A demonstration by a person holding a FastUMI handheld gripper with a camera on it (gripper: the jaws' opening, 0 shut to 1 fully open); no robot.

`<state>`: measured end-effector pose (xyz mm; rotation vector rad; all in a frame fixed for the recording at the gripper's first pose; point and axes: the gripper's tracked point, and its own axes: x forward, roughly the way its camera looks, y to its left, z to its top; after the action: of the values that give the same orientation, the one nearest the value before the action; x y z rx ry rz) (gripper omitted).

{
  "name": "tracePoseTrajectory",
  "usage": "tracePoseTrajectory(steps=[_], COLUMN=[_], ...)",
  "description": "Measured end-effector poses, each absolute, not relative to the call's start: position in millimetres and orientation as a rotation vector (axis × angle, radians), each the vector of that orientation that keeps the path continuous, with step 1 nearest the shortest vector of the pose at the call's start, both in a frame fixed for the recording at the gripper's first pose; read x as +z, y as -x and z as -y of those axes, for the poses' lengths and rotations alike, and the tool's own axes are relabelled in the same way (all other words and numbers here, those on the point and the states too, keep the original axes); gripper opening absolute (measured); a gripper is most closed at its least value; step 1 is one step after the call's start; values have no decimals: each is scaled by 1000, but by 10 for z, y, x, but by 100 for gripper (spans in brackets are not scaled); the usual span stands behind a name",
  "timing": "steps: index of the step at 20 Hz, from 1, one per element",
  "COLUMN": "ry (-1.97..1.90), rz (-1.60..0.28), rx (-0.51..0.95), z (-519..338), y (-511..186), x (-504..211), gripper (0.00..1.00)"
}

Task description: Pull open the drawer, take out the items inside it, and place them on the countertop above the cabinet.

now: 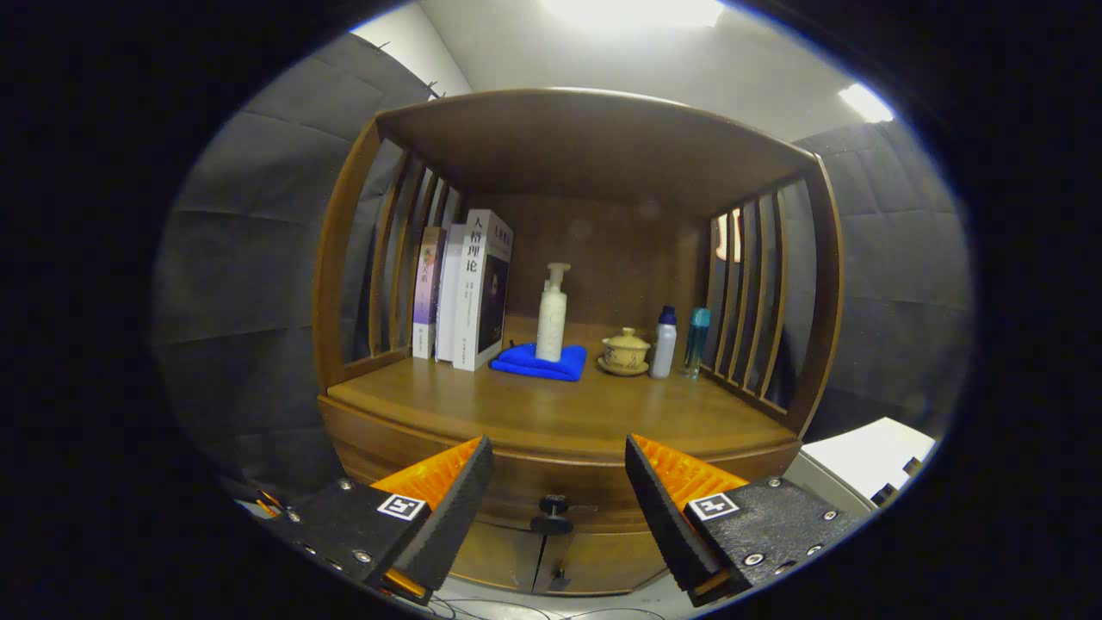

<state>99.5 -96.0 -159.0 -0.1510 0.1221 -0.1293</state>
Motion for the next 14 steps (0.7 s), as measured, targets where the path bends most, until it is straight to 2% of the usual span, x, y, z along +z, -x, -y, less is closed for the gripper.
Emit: tracePoseTrajectory(steps=[14], ry=[48], rz=[-248], rx=[-138], z=[1147], y=[-1246], x=[-2593], gripper=[93])
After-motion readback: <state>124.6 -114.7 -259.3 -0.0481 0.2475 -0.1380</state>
